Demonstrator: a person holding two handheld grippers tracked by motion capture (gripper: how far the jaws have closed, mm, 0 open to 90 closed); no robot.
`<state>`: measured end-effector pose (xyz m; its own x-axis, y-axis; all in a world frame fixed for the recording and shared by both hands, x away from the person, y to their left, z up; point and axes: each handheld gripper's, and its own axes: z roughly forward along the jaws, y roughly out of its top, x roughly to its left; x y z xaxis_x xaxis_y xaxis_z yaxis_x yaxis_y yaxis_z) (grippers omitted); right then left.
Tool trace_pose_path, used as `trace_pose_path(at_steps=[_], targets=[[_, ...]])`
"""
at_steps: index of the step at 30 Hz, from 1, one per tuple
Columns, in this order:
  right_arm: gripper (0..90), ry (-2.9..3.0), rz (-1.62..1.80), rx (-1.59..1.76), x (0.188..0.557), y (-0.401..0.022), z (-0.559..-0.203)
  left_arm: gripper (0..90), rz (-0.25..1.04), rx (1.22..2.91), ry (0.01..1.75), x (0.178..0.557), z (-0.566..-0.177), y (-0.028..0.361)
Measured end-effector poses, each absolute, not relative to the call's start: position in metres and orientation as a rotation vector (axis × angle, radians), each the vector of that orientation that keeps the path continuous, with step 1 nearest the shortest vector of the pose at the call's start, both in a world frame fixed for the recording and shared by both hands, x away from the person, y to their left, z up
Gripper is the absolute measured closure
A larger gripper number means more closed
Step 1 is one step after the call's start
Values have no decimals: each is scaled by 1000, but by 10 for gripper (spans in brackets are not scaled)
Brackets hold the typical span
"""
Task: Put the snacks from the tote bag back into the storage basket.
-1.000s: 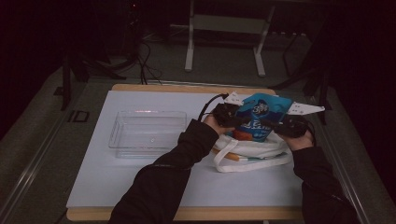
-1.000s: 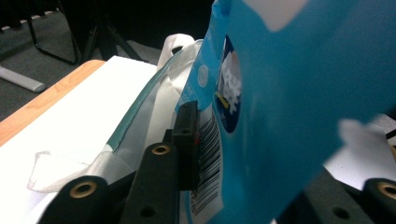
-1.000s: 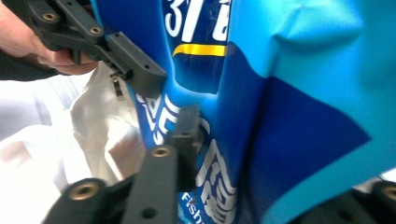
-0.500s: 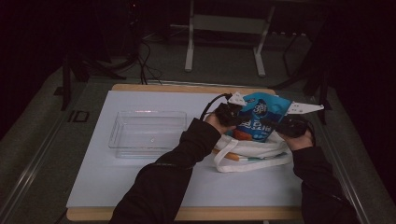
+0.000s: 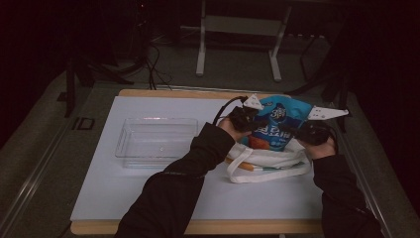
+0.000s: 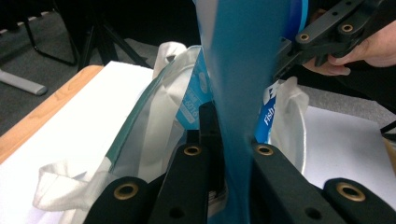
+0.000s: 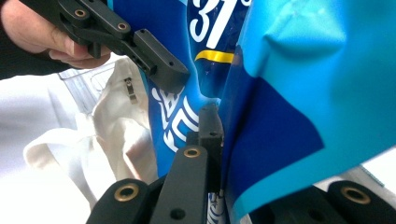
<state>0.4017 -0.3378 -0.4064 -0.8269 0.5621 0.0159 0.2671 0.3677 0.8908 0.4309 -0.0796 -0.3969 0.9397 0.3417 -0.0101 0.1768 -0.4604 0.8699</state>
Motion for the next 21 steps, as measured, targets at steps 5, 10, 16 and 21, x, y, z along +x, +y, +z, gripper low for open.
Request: trace_pose_path(at_steps=[5,10,16,21], targets=[[886,2333,1439,716,399,-339,-396,898,205,2058,352,429,-386,-81],[887,2317,1447,699,395,-342,-384,898,209,2055,332,426,-374,-81],[887,2300,1459,674,389,-343,-372,899,215,2058,306,423,-360,-81],[888,2289,1463,660,387,-343,-362,899,228,2058,293,420,-347,-80]])
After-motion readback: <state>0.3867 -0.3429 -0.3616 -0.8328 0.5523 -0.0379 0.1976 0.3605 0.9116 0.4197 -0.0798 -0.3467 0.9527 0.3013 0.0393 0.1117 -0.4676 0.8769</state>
